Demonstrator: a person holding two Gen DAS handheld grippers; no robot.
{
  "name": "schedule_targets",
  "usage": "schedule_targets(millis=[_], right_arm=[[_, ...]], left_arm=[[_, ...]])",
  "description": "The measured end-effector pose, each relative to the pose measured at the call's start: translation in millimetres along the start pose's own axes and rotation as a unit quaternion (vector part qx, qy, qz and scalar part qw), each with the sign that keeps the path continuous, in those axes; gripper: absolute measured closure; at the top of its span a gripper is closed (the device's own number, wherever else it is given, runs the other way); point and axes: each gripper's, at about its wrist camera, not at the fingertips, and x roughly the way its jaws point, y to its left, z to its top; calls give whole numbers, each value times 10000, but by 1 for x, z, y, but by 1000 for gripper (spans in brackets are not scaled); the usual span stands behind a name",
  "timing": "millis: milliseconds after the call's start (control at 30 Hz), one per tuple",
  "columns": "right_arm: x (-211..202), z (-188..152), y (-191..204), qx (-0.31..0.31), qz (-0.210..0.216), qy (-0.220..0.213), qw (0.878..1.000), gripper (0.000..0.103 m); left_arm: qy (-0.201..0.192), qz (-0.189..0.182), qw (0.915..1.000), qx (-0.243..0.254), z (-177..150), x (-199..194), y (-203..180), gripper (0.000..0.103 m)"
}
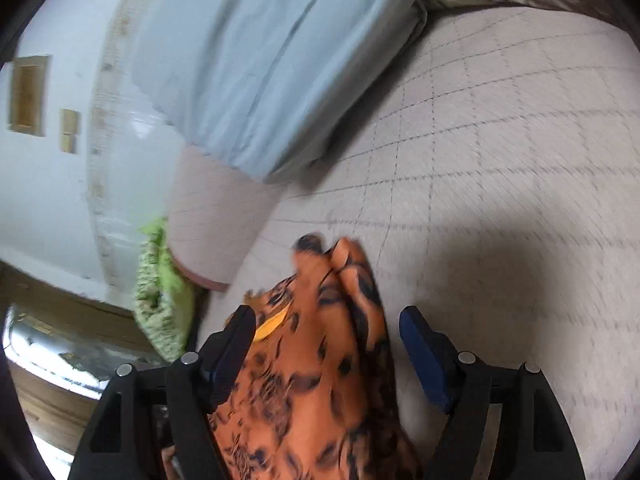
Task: Fold small clothes
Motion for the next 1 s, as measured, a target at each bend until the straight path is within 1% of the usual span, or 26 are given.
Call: schedule_targets(millis=[33,67,100,133,167,200,233,267,300,333,367,400,433,467,500,533,567,633,667,767,833,900,967,1000], right_arm=[[-7,-5,3,-202,-132,-15,9997,26],[-14,-13,7,-453,-226,41,9987,26],[-18,-19,10,-664,-199,162,9975,26],[-20,-25,13,-823,-153,357,9959,26],[-15,-31,16,-949,-168,557,9938,26],[-8,-35,20,-1121,-215,794,9903,26],[3,-43,24,-1406,-448,1018,9838,26],[10,-49,26,-1500,-589,1119,9806,26],[20,-53,25,-1477,-632,1279,9787,25],[33,-57,29,-1464,-662,1393,9771,24],[38,-60,34,-1589,-745,1350,9752,25],[43,-62,42,-1740,-828,1386,9714,30],[51,-64,49,-1895,-1044,1503,9647,39],[59,-66,55,-1935,-1238,1638,9594,69],[63,-66,57,-1940,-1282,1757,9566,76],[67,-68,63,-1972,-1397,1774,9540,77],[67,-68,68,-1998,-1439,1755,9532,79],[55,-65,82,-1884,-1185,1599,9617,81],[46,-65,91,-1938,-1112,1533,9626,81],[12,-74,129,-2234,-926,1447,9595,82],[-16,-84,142,-2385,-863,1429,9567,82],[-40,-98,143,-2402,-817,1396,9571,82],[-68,-118,130,-2288,-799,1406,9600,82],[-77,-129,120,-2259,-810,1426,9603,81]], left_arm=[[-18,-158,9997,188,-9,-12,1,32],[38,-457,9981,414,-17,-23,0,29],[123,-657,9959,617,-26,-28,-3,27],[236,-864,9924,840,-38,-31,-7,24],[305,-987,9899,968,-45,-29,-11,19],[430,-1065,9870,1125,-53,-22,-15,17],[644,-1002,9847,1273,-62,-11,-22,17],[890,-787,9842,1313,-70,6,-27,17],[808,-656,9844,1419,-73,9,-32,17],[607,-541,9834,1620,-74,9,-39,18],[539,-434,9825,1729,-74,9,-46,43],[647,-478,9823,1693,-71,11,-50,65],[830,-553,9833,1521,-68,13,-51,77],[859,-499,9849,1417,-66,13,-54,82],[814,-395,9852,1456,-65,13,-58,84],[726,-287,9856,1498,-65,7,-63,87],[602,-259,9862,1518,-65,-3,-68,88],[427,-382,9863,1549,-66,-29,-73,89],[313,-447,9854,1615,-68,-47,-77,91],[10,-555,9826,1771,-82,-101,-82,92],[-52,-681,9845,1612,-98,-135,-75,92],[-51,-779,9867,1428,-124,-161,-59,92],[-59,-771,9878,1351,-162,-170,-42,90],[-52,-695,9883,1360,-180,-167,-31,86]])
